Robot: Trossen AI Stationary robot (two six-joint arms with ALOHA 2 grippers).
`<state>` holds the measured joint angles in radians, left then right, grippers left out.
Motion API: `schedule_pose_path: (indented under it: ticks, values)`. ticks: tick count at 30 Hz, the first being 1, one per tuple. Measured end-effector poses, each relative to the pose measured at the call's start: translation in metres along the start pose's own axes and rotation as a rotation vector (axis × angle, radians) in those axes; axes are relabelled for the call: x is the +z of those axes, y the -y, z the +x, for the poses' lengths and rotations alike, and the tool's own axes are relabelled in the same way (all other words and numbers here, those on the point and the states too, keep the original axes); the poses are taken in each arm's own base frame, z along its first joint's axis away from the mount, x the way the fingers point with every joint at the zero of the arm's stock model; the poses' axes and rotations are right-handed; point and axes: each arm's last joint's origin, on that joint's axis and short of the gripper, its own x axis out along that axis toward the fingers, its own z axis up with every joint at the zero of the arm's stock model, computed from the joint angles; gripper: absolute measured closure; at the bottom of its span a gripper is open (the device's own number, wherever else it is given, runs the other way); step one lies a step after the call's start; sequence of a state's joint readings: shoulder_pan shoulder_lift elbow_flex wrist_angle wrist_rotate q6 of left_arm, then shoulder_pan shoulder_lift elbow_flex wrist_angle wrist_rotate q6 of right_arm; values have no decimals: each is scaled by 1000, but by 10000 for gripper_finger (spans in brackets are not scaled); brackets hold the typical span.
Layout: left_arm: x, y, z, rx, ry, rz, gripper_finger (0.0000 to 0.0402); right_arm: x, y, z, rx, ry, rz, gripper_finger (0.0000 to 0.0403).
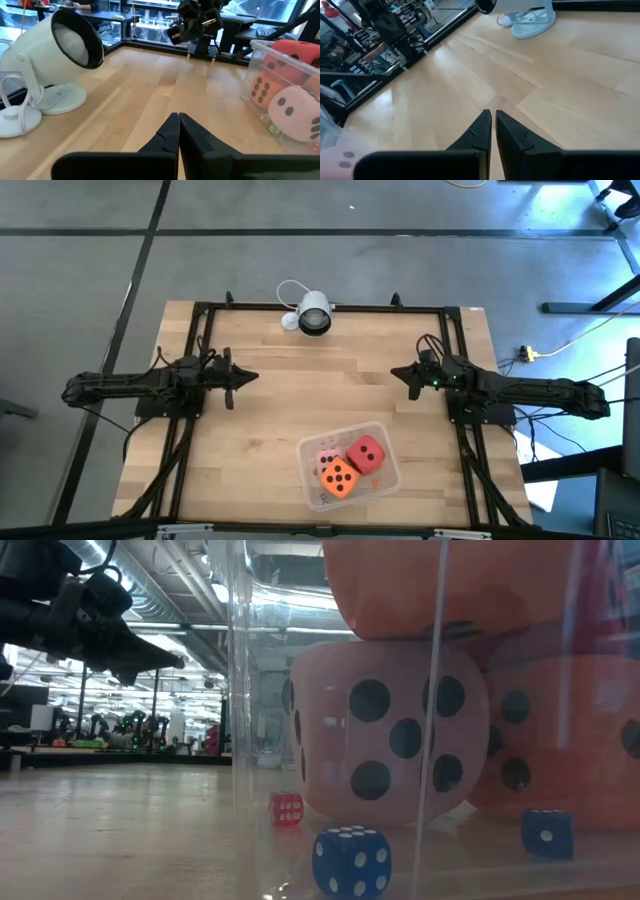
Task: Pick & Place Dice
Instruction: Return to Home Position
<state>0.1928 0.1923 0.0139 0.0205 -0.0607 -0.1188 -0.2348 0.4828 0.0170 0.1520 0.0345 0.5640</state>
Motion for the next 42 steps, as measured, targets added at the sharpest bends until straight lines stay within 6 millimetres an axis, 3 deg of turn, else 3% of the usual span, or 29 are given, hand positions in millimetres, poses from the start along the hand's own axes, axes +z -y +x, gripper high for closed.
schedule_pose_path:
  ticks: [42]
  values:
    - [1,0,0,1,10,0,398,0,0,0,0,4,55,375]
